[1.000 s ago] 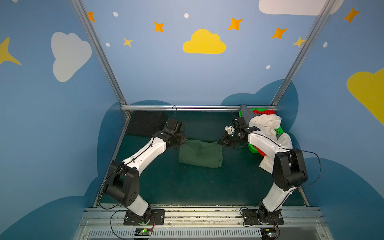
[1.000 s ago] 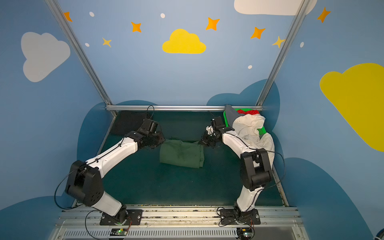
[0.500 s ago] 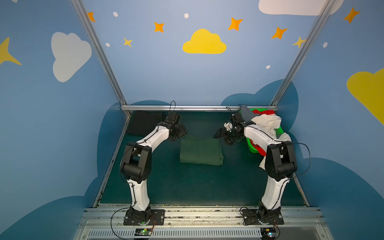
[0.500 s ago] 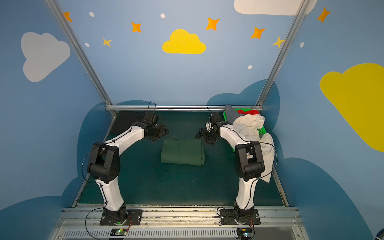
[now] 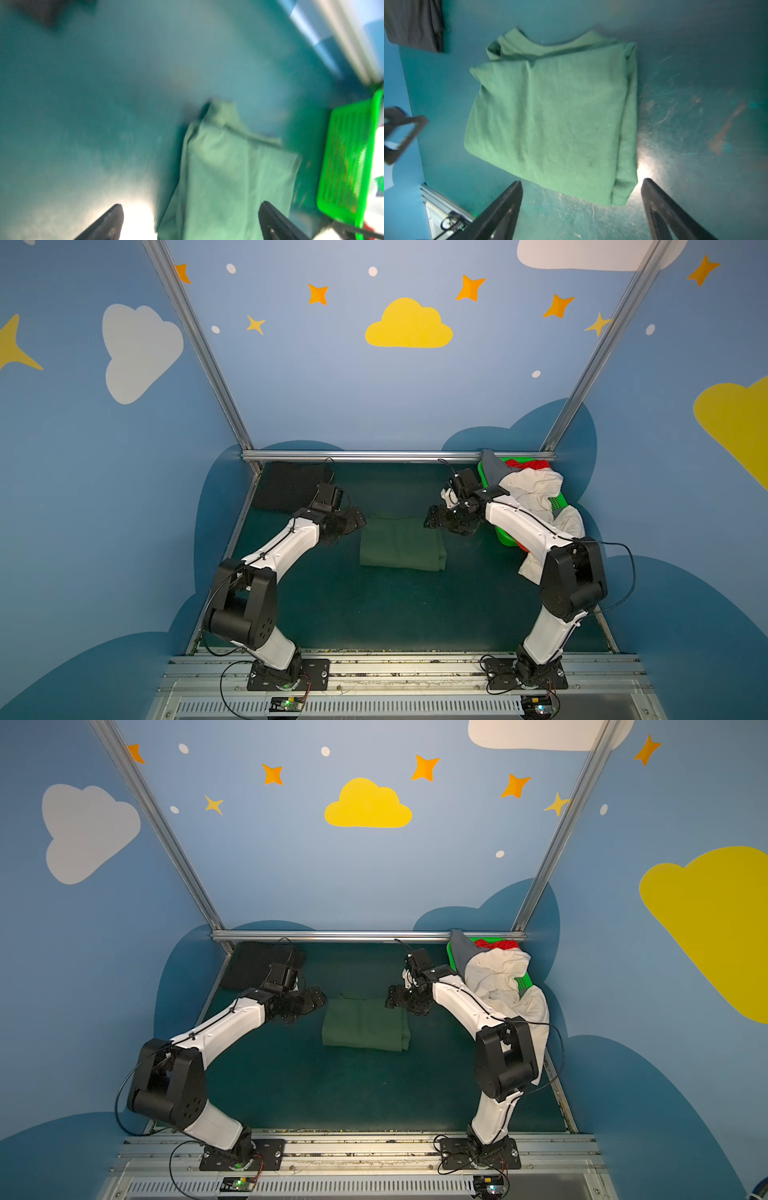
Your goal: Fold and stack the t-shirts
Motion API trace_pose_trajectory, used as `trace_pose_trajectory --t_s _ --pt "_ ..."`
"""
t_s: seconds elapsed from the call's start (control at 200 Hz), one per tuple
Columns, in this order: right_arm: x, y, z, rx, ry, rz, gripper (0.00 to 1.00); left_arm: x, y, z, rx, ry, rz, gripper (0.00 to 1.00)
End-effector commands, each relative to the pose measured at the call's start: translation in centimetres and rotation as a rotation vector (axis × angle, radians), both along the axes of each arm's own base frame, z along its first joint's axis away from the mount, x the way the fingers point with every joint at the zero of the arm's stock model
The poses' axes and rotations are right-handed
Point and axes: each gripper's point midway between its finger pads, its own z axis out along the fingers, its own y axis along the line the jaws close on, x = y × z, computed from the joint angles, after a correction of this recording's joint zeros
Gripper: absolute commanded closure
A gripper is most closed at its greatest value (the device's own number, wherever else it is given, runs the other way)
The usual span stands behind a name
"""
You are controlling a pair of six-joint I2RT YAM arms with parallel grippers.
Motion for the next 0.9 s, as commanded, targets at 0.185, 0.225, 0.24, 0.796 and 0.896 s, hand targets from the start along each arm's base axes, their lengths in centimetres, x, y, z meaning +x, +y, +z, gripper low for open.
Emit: trace_pose_trajectory --t_s 0.185,0.225,0.24,0.796,0.896 --pt "4.1 0.1 -2.5 -0.046 -0.013 -0.006 0.16 -3.6 -1.9 -1.2 -0.103 -0.003 0.011 0.05" --pt "4.9 0.4 -3.0 -0.048 -0.009 -0.004 0.18 -3.9 -1.9 -1.5 -0.114 -0.006 0.017 0.1" --pt "5.2 0.4 -3.2 -0.056 -0.009 -0.005 0.19 -4.1 -2.1 -1.5 -0.12 -0.007 0.015 0.12" --pt "9.9 0.5 -8.5 -0.137 0.04 -0.021 0.43 -5.9 -2.9 -5.8 -0.173 0.131 0.03 0.41" --pt "10.0 0.7 -8.7 -0.09 0.057 -0.043 0.54 -5.4 -3.4 -6.5 -0.196 0.149 0.026 0.48"
